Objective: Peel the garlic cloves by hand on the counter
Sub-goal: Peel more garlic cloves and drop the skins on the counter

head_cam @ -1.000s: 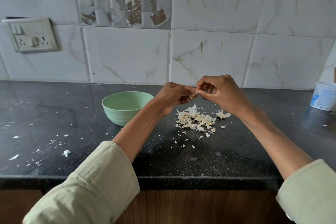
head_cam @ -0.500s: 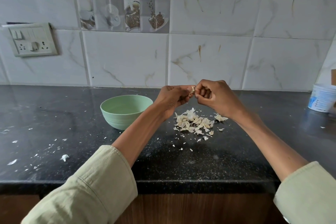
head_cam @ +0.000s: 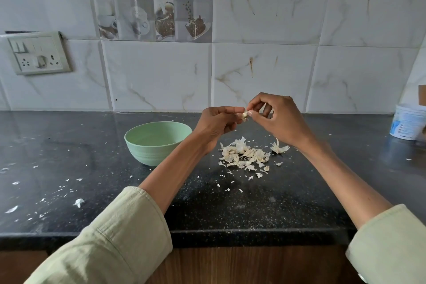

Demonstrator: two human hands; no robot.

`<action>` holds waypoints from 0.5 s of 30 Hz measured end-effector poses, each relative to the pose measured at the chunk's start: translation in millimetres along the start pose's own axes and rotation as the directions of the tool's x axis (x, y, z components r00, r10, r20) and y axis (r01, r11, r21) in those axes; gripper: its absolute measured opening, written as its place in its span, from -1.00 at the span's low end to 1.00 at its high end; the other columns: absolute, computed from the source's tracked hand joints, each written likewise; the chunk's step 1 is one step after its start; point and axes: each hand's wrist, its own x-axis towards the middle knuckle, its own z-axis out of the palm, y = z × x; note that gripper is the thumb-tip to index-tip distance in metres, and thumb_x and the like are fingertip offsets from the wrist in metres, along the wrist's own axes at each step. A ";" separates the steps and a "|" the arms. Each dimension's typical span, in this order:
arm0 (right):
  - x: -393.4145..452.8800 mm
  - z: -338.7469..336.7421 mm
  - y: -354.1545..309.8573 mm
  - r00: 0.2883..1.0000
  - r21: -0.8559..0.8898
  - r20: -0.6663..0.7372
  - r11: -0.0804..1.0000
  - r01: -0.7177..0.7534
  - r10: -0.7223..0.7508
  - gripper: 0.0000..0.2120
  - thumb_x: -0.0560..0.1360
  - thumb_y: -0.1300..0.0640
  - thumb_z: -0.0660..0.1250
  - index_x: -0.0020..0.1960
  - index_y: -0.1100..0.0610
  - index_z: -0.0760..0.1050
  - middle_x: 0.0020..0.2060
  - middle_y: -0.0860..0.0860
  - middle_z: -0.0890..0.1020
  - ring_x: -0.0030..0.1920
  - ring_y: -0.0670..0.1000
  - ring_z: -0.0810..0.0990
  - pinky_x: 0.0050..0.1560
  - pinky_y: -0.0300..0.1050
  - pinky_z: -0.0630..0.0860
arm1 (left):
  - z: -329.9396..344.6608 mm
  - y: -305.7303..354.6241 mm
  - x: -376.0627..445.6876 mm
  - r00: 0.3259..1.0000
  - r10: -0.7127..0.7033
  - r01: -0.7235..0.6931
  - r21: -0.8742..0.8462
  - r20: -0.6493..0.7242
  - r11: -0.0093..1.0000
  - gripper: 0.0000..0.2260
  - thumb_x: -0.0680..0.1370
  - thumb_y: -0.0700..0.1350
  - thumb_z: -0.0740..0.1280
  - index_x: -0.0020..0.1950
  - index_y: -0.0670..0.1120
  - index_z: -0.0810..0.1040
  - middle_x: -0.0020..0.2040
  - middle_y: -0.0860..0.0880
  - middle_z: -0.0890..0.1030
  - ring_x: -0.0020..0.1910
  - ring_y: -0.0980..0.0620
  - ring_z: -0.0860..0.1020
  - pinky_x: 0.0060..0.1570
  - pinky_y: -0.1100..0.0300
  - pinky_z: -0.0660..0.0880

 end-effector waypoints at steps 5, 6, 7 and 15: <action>0.1 0.8 -0.2 1.000 0.010 0.017 1.000 -0.011 0.011 -0.92 0.51 0.09 0.57 -0.02 -0.01 0.70 -0.18 -0.19 0.72 -0.26 -0.07 0.69 -0.13 0.08 0.68 | -0.6 -2.4 2.9 0.998 0.050 -0.048 0.046 -0.049 0.998 -0.86 0.55 -0.30 0.50 0.11 -0.24 0.74 -0.10 -0.20 0.73 -0.04 -0.10 0.62 0.10 0.10 0.57; -0.1 1.2 0.2 1.000 0.009 0.019 1.000 -0.014 0.014 -0.93 0.51 0.09 0.57 -0.03 -0.01 0.70 -0.19 -0.19 0.72 -0.26 -0.08 0.70 -0.12 0.07 0.69 | -0.8 -2.6 3.3 0.996 0.059 -0.056 0.049 -0.063 0.997 -0.86 0.55 -0.30 0.51 0.10 -0.24 0.74 -0.11 -0.18 0.73 -0.04 -0.09 0.63 0.07 0.13 0.58; -0.5 1.6 0.5 1.000 0.009 0.022 1.000 -0.019 0.019 -0.94 0.51 0.10 0.57 -0.04 0.00 0.71 -0.19 -0.18 0.73 -0.26 -0.08 0.70 -0.12 0.07 0.69 | -1.0 -2.3 3.4 0.995 0.068 -0.064 0.054 -0.075 0.996 -0.86 0.55 -0.30 0.51 0.10 -0.25 0.74 -0.12 -0.17 0.73 -0.04 -0.08 0.65 0.05 0.15 0.59; -0.8 3.4 1.3 0.998 0.002 0.025 0.999 -0.054 0.054 -0.94 0.50 0.14 0.58 -0.06 0.03 0.73 -0.24 -0.15 0.73 -0.29 -0.10 0.68 -0.14 -0.01 0.69 | 3.2 -0.7 -0.9 0.985 0.156 -0.140 0.179 -0.076 0.974 -0.84 0.52 -0.26 0.56 0.08 -0.25 0.74 -0.08 -0.20 0.76 -0.15 0.04 0.68 -0.01 0.23 0.64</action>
